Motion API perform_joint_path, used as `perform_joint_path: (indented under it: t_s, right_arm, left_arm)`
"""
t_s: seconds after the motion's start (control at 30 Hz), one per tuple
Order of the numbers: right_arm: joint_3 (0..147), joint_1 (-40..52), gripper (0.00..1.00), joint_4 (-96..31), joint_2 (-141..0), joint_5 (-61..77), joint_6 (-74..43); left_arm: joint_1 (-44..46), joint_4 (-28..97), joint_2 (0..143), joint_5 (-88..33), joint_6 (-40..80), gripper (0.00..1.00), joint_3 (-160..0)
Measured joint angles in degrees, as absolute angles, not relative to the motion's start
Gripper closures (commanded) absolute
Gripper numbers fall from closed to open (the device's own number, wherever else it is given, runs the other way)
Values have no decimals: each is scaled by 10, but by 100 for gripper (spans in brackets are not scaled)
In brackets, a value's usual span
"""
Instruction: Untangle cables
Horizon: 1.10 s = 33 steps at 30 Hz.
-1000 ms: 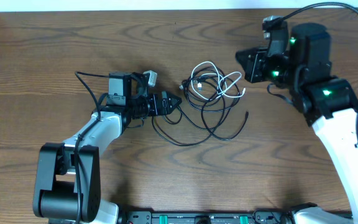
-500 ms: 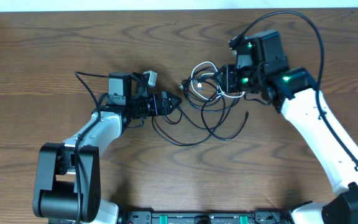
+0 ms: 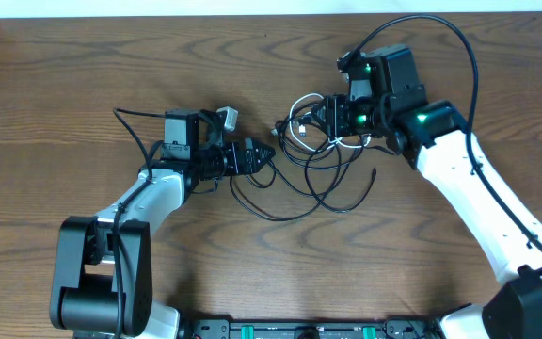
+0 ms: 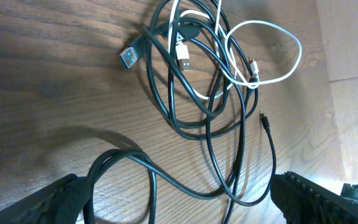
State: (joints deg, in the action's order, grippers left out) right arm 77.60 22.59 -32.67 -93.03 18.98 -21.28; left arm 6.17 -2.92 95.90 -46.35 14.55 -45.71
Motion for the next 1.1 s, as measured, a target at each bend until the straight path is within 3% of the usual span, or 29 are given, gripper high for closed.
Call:
perform_joint_path:
  t_s: [0.13, 0.73, 0.83, 0.93, 0.97, 1.1]
  right_arm:
    - [776, 236, 42, -296, -973, 162, -269]
    - [774, 261, 45, 76, -1240, 139, -374]
    - [774, 261, 58, 138, -1269, 139, -385]
    - [774, 261, 82, 181, -1286, 137, -395]
    - [774, 261, 96, 190, -1289, 137, -397]
    - [774, 261, 99, 212, -1290, 136, -392]
  left_arm:
    - [62, -29, 959, -463, 145, 1, -457]
    - [62, -29, 959, -463, 145, 1, -457]
    - [62, -29, 959, -463, 145, 1, -457]
    - [62, -29, 959, -463, 145, 1, -457]
    - [62, -29, 959, -463, 145, 1, -457]
    - [62, -29, 959, -463, 145, 1, -457]
